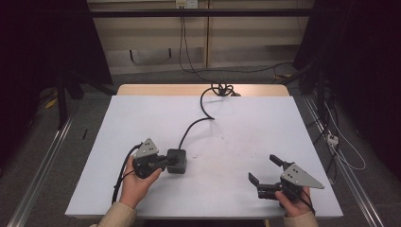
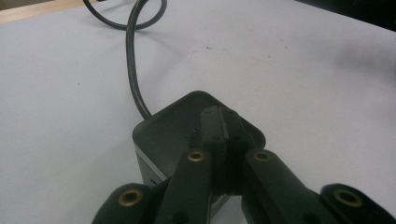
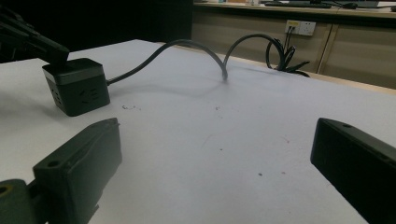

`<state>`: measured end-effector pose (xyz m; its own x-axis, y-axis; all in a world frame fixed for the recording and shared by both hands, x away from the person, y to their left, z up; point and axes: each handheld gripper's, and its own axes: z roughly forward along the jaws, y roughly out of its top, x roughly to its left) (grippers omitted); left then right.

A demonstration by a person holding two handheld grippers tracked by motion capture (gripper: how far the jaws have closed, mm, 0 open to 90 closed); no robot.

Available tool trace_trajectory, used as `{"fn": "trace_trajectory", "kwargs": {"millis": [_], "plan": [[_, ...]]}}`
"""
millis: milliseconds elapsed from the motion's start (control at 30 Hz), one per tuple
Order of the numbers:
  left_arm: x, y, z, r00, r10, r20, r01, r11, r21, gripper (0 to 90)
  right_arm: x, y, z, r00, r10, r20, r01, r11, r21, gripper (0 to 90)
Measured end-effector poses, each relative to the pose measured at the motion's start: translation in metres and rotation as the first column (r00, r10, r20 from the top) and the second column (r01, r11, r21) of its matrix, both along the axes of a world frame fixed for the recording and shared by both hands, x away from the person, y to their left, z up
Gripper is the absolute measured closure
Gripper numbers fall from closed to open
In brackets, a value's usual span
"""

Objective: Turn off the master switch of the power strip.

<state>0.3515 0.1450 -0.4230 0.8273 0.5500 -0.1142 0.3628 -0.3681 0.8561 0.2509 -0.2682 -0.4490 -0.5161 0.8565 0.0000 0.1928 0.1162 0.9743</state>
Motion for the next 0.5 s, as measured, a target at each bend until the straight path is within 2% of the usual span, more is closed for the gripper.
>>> {"fn": "trace_trajectory", "kwargs": {"millis": [500], "plan": [[0.0004, 0.0005, -0.0008, 1.0, 0.001, -0.008, -0.001, 1.0, -0.009, 90.0, 0.0004, -0.0001, -0.0001, 1.0, 0.003, 0.002, -0.003, 1.0, 0.001, 1.5]]}}
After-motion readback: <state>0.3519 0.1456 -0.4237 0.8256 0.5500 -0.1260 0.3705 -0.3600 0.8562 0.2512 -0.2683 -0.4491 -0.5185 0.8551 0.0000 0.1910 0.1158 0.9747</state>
